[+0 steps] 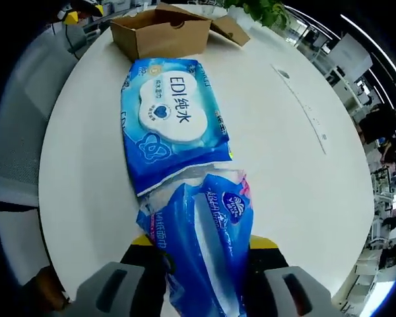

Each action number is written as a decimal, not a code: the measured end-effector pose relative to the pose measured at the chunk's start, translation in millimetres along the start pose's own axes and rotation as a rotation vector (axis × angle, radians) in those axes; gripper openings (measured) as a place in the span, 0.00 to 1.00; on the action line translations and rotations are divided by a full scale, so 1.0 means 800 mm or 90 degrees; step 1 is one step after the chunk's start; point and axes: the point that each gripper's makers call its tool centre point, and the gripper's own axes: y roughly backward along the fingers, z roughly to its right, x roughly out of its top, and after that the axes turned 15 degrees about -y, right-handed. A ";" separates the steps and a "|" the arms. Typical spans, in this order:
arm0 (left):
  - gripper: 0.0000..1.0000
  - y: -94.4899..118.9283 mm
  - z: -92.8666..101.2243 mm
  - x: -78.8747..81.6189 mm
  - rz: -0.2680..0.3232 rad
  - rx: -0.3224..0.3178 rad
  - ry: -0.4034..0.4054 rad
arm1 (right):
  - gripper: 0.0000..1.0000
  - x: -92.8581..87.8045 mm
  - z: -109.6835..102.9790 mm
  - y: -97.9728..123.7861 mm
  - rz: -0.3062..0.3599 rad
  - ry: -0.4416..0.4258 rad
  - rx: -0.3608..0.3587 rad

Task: Operate the shoe box by opening the lid, removing the specified soft item, and placing it in the target area until the item is outside and the box remains undamaged.

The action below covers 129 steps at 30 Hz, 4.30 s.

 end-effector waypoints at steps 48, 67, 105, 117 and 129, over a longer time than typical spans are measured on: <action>0.44 0.017 -0.005 -0.003 0.056 -0.038 0.014 | 0.49 0.013 -0.015 0.069 0.006 -0.037 -0.061; 0.44 0.040 -0.023 -0.009 0.087 -0.058 0.019 | 0.49 0.114 -0.053 0.111 0.233 -0.294 -0.044; 0.55 0.121 -0.090 -0.006 0.133 0.025 -0.008 | 0.55 0.357 -0.208 0.055 0.277 -0.107 0.129; 0.55 0.131 -0.105 -0.012 0.135 0.038 -0.003 | 0.55 0.380 -0.224 0.039 0.253 -0.071 0.151; 0.55 0.134 -0.111 -0.025 0.127 0.043 0.010 | 0.54 0.385 -0.228 0.029 0.224 -0.041 0.168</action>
